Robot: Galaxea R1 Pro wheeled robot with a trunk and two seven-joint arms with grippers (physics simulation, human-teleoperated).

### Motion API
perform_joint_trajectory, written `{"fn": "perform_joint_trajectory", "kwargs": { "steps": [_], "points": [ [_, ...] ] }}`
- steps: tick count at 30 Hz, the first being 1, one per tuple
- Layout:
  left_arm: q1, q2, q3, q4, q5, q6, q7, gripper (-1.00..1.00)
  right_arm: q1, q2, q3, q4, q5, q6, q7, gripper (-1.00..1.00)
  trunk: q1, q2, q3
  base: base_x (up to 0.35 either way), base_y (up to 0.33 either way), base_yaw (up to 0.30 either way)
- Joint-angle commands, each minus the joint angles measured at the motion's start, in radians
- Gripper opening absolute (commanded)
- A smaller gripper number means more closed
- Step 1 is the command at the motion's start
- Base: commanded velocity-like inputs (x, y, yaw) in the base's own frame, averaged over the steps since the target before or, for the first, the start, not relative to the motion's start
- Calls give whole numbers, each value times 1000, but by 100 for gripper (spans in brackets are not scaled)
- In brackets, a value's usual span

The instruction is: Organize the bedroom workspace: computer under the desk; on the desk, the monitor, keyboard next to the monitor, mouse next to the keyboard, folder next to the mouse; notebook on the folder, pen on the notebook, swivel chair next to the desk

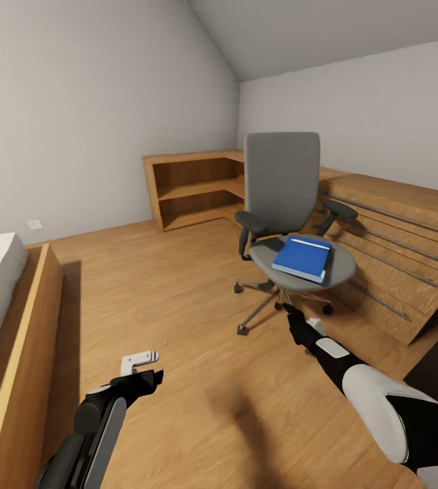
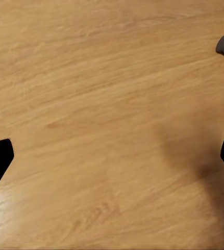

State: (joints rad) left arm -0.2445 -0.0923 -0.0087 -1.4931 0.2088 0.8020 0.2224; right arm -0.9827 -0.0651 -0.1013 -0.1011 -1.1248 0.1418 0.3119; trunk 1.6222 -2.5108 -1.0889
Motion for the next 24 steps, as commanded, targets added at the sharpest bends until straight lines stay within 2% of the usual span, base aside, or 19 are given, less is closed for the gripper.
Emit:
{"fn": "perform_joint_trajectory", "kwargs": {
  "steps": [1, 6, 24],
  "points": [
    [-1, 0, 0, -1, 11, 3, 9, 100, -1, 0, -8, 0, 0, 6, 2, 100, -1, 0, -1, -148, 0, 0],
    [-1, 0, 1, -1, 11, 3, 9, 100, -1, 1, -8, 1, 0, -9, -2, 100, -1, 0, -1, -61, 0, 0],
    [0, 0, 9, -1, 12, 4, 12, 100, -1, 2, -8, 1, 2, -31, -2, 100, -9, 4, 69, -1, 0, 0]
  ]
}}
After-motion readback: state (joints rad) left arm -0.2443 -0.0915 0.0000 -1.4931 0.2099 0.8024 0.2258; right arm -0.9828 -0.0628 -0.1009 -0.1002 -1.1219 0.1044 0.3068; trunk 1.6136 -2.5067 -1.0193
